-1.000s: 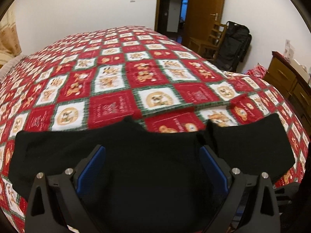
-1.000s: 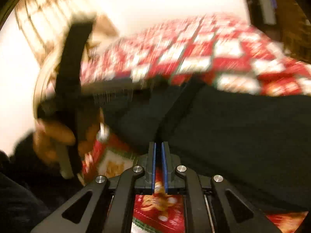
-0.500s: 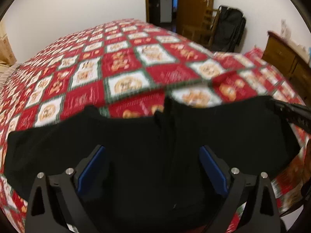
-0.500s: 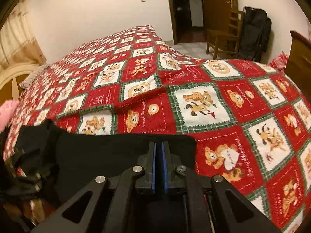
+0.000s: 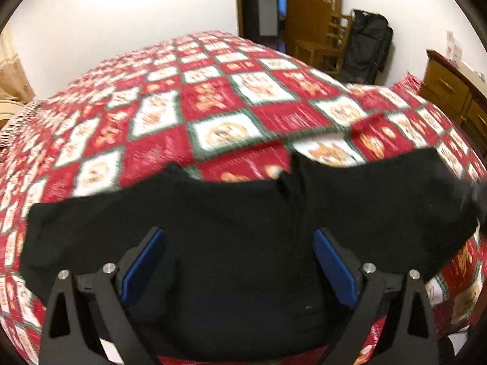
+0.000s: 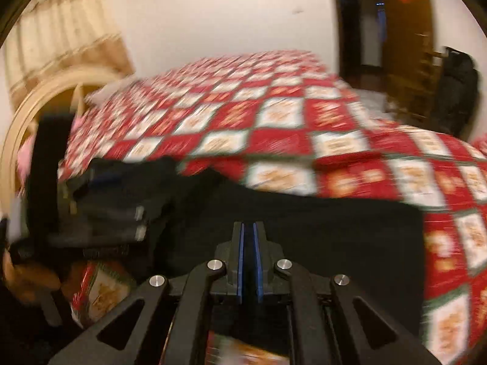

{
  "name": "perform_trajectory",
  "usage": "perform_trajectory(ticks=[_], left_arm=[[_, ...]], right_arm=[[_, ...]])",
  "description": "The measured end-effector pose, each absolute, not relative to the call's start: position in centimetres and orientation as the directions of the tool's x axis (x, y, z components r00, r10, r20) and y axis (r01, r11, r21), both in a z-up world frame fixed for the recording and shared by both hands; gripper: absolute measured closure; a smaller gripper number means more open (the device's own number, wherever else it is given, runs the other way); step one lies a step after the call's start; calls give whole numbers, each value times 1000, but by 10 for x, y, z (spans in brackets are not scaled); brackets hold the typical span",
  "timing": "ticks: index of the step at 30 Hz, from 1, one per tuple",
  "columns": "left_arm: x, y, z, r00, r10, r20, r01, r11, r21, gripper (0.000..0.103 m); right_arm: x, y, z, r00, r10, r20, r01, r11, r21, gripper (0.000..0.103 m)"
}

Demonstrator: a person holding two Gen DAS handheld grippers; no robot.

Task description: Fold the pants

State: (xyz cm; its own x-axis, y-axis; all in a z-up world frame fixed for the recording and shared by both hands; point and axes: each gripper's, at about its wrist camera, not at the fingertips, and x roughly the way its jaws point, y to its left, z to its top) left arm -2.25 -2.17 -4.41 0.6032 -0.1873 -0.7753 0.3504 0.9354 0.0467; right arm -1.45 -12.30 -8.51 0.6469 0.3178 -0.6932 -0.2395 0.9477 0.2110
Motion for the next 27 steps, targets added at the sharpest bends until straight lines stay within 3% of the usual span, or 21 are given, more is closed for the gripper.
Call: perform_trajectory(ticks=[3,6,20,22,23,27], left_arm=[[-17,-4,-39,641,-127,-757,287,954,84,4],[-7,15,-45,635,-61,-770,215,971,101,4],[2,36,-56,623,-22,-782,174,978,112,4],[3,42,-54,629,-12,-778,159,981,114,4],[3,45,-53,632,-4,-775,151,982,118,4],[7,65,-52,641,39,-766,98,986,133,4]], right_arm=[[-4,-100,-106,587,387,-711,-259,922,287,96],[-11,-91,-110,615,359,-702,-258,933,250,96],[0,-56,-101,586,389,-711,-326,916,233,94],[-2,-49,-99,576,414,-705,-356,903,239,65],[-3,-46,-96,570,433,-699,-375,893,248,59],[-11,-39,-79,598,476,-644,-411,873,263,58]])
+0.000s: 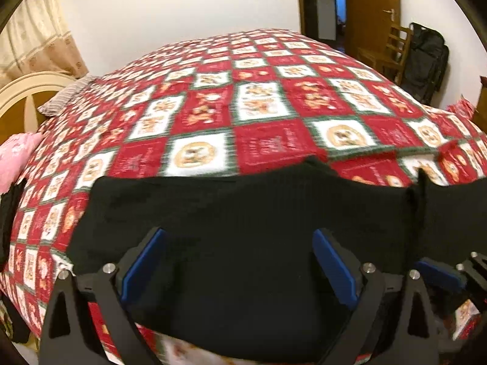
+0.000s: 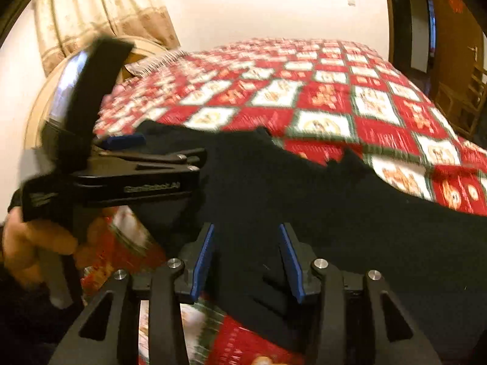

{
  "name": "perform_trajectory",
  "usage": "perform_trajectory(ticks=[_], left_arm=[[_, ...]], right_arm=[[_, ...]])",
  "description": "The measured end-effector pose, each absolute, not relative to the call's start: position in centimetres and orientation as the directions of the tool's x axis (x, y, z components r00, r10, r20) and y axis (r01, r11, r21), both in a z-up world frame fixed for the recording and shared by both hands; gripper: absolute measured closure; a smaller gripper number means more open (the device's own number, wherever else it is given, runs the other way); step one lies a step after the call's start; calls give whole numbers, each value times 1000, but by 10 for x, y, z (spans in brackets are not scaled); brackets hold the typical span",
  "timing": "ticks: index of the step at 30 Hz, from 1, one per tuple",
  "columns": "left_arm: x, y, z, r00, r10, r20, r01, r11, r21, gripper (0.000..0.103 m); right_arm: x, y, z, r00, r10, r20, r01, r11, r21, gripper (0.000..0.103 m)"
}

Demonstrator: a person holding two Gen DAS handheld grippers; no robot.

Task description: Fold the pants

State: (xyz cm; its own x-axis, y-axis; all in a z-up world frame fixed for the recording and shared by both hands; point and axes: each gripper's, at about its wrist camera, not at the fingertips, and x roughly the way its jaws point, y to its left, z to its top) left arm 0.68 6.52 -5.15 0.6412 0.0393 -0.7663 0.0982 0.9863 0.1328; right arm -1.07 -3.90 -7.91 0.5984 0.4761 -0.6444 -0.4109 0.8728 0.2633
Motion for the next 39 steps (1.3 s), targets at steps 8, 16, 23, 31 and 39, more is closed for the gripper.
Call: perform_trajectory(ticks=[8,16,23,31,39], left_arm=[[8,124,-44,663,70,-745,-5,996,89,4],[0,234,-43,670,82,-738,-237,966,-108,4],[4,252,-60,659,41,-751,-308,926,-220,4],[22,231,-82,569,99,-816,-308,946,-100,7],[21,220,-84,579,129,-805,-298,953,-62,15]], right_arm=[[-22,-34,-67,637,470,-611,-411,878,246,58],[-35,-27,-66,663,458,-592,-417,883,217,58],[-32,-31,-71,659,443,-609,-386,893,231,58],[-29,-35,-76,650,437,-623,-364,897,249,58],[-27,-40,-75,657,424,-624,-339,905,257,58]])
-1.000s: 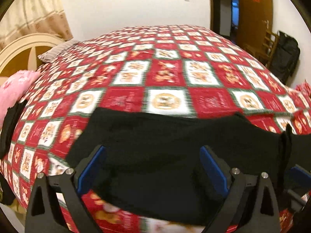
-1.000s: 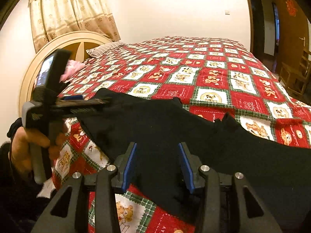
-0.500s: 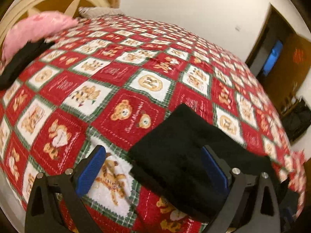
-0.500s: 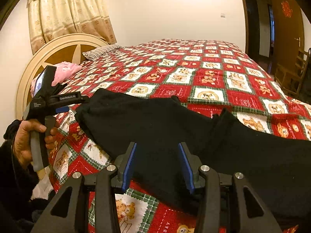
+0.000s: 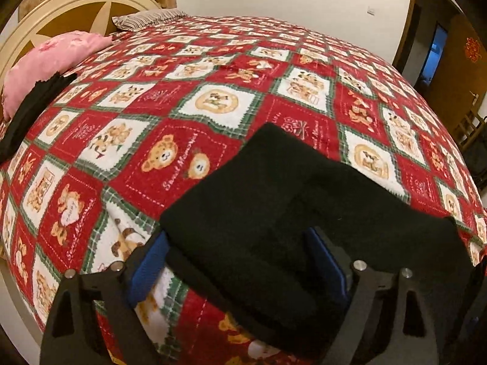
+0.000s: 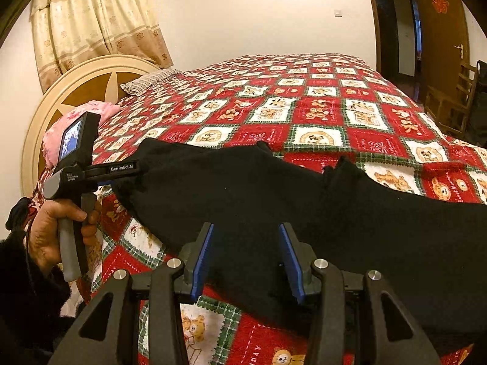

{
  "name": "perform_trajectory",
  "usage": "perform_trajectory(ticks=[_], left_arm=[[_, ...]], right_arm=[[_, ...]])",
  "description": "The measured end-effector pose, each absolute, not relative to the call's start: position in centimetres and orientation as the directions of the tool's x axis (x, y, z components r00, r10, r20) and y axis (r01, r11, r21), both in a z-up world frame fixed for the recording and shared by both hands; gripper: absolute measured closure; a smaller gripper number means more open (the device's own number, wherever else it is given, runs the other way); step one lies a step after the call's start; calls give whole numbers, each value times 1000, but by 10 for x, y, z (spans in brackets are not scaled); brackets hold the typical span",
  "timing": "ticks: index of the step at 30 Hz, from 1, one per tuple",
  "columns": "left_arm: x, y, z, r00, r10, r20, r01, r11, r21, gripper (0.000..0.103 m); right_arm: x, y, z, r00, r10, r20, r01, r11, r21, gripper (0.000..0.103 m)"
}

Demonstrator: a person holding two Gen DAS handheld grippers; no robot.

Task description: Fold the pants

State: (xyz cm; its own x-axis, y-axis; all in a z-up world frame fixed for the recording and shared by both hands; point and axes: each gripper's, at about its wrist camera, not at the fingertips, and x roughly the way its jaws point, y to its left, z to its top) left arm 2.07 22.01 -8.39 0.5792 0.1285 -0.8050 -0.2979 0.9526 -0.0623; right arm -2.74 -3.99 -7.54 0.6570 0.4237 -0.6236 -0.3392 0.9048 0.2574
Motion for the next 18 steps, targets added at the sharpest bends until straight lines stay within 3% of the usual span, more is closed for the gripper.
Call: perform_trajectory(ticks=[4,9,18], left_arm=[[21,217,-83,593,135,-793,-288,956,-52,26],[22,210,-80,612,65,-788,-228,969,-97,68],[23,201,-74,616,80,-783,-214,974,-69,75]], right_arm=[[-28,-43,-75,661,419,-623,-328,908,262,58],[-28,-50,-76,664,415,-622,-303,910,284,58],[-28,-71,-75,694,390,-606,-228,917,328,58]])
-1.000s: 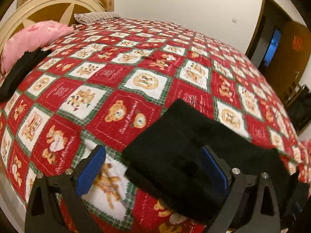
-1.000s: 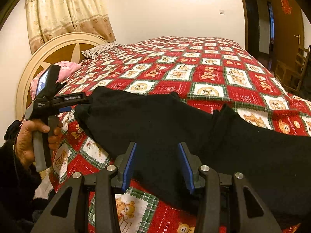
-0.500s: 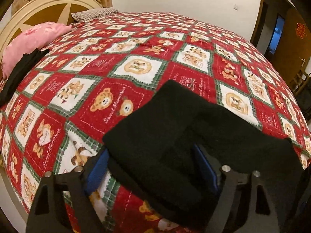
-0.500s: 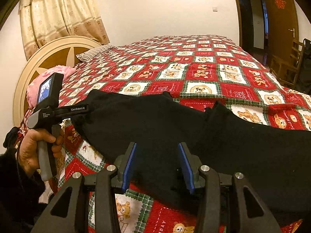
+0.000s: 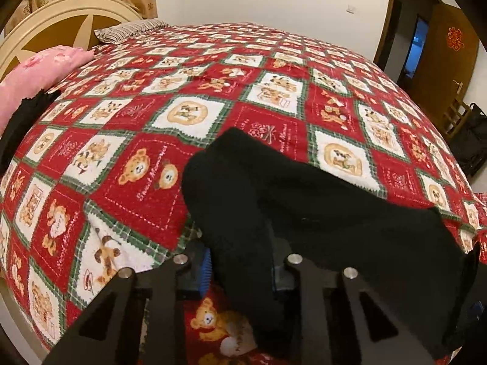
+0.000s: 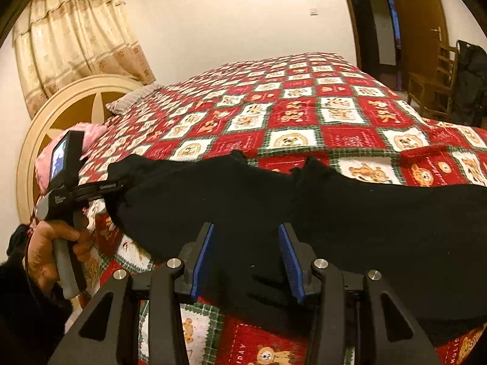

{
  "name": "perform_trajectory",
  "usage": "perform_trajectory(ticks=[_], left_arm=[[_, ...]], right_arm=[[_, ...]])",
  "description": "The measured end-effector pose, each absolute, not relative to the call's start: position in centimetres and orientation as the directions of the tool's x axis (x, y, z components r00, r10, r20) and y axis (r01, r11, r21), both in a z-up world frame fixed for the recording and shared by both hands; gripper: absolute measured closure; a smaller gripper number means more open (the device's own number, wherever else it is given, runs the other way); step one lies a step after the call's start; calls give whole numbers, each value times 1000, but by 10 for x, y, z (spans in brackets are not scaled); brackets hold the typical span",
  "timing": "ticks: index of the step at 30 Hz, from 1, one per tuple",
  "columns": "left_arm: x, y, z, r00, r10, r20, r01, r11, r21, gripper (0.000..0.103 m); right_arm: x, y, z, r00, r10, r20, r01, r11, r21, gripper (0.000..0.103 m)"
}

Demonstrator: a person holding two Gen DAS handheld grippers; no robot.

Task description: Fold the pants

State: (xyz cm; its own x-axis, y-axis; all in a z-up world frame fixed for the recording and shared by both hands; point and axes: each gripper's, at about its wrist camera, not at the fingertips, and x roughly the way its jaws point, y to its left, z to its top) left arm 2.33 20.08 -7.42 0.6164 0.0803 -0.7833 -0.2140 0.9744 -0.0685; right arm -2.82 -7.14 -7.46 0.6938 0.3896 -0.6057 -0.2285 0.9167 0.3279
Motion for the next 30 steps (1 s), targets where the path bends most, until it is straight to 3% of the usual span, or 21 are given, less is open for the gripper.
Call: perform_trajectory(ticks=[5,9,16,26,30], left_arm=[[18,191,-59,650,99,-754,-195,980,-39,76],[11,180,-34,695,34,-719,-141,986,-90,76],[-4,110,6,777,-95,-622,76,995,-58,76],[-48,-7,7,720,-368,-589,429,902,-38,77],[-66,-44,-2,698,-414,-585,520,854,17,77]], right_arm=[[-24,-104,-76,718,340,-607,-125,921,368,58],[-22,-139,-79,728,290,-621,-13,912,411,58],[-31,-179,-86,740,226,-633,100,895,436,58],[-49,-210,-84,757,201,-621,141,878,457,58],[-54,-216,-85,759,202,-619,146,873,465,57]])
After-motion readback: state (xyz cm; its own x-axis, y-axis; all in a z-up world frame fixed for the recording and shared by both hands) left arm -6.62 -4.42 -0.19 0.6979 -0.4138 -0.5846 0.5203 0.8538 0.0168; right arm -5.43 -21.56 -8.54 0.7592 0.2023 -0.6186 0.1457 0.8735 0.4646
